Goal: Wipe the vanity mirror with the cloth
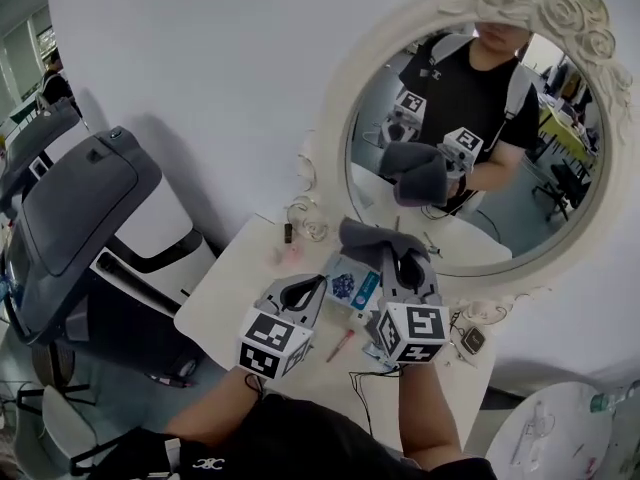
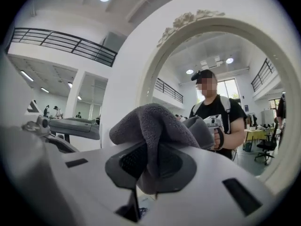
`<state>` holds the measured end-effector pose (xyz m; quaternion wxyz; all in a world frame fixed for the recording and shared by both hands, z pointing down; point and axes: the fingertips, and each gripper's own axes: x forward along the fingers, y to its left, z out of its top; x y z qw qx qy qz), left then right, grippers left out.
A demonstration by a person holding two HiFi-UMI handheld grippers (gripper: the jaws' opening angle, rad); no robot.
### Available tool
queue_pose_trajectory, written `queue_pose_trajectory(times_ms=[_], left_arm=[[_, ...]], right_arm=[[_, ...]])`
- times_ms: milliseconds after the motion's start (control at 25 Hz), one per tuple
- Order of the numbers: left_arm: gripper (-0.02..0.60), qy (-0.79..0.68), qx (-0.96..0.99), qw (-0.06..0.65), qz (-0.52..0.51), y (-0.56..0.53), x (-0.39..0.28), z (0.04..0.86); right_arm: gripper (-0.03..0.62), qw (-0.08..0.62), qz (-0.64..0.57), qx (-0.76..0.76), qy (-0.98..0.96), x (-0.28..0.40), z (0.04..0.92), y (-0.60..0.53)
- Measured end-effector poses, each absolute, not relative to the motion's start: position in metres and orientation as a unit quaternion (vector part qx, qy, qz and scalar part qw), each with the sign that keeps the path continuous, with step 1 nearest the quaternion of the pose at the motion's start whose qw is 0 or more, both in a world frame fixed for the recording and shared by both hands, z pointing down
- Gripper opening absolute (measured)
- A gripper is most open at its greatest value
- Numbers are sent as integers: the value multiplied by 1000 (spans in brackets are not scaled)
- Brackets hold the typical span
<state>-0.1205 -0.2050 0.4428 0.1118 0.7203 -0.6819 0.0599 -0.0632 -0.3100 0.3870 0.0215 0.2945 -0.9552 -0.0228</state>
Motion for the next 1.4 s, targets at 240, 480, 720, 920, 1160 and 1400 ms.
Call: queue_pose_trajectory(times_ms=[240,480,720,920,1160,1400], left_arm=[[-2,-629,769,107,47,-230,-77,439],[-2,-565,816,113,46,-249,-26,442],[-1,-524,841,117,58,-257,10,448],[-2,-517,846,116,61,-257,15,448],[-1,-519,843,124,68,-255,10,455],[-2,-525,838,132,67,-252,4,456]], right_arm=[[41,12,-12,390,-921,35,386,-298],[41,8,-7,477,-879,118,394,-278],[41,20,18,527,-849,160,422,-264],[41,35,25,532,-845,162,433,-262],[41,33,26,525,-850,157,432,-267],[41,30,37,512,-858,147,433,-271]])
